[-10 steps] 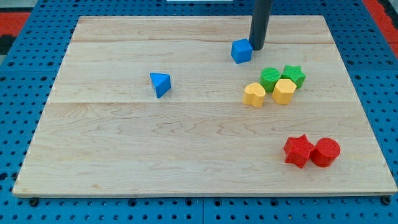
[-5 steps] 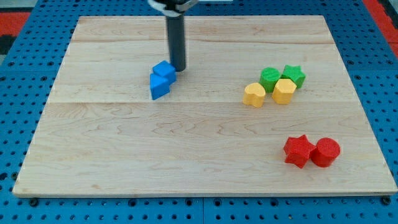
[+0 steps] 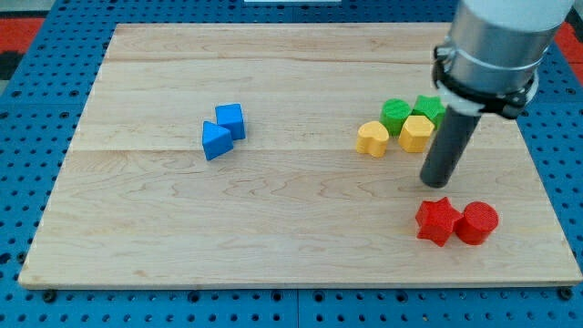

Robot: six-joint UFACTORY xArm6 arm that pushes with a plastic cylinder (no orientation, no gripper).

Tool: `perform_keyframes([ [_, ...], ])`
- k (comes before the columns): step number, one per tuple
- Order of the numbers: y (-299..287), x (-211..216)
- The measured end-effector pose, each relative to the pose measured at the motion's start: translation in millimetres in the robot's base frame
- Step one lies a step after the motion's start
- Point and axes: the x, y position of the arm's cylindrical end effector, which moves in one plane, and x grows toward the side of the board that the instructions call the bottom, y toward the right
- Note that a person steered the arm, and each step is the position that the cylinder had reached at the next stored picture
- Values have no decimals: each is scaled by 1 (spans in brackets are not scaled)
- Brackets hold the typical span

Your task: Place the yellow heart towards the top center of the board

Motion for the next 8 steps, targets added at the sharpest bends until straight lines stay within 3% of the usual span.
perform_keyframes([
  [1, 40, -28],
  [2, 27, -49],
  [4, -97, -41],
  [5, -126, -45],
  [6, -134, -68],
  [7, -123, -39],
  [8, -144, -45],
])
